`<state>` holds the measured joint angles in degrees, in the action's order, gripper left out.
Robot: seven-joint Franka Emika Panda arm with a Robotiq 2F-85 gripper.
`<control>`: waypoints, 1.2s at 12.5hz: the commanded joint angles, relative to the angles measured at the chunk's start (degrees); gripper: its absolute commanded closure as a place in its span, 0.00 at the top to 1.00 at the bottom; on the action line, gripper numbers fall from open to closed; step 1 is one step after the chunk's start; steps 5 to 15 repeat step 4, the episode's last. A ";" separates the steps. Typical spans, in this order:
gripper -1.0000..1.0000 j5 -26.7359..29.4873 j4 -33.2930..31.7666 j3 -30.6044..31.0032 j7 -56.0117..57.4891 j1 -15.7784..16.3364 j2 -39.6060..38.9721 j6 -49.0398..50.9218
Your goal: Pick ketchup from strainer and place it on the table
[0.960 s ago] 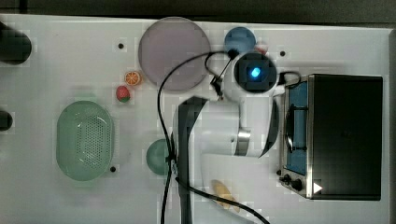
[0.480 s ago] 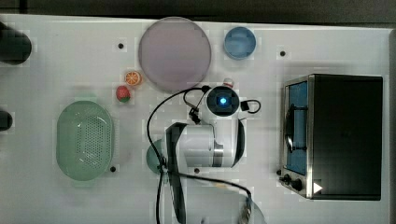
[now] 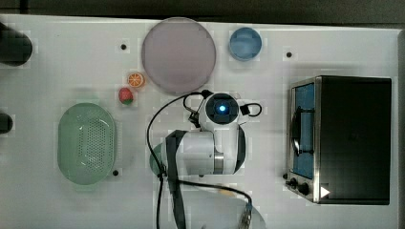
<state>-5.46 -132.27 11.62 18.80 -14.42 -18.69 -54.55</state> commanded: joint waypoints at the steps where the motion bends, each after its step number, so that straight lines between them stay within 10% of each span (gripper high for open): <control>1: 1.00 0.48 5.86 0.60 2.57 -0.22 11.37 3.60; 4: 1.00 0.57 12.82 0.86 -2.22 -0.13 17.16 18.56; 15: 1.00 0.57 12.82 0.86 -2.22 -0.13 17.16 18.56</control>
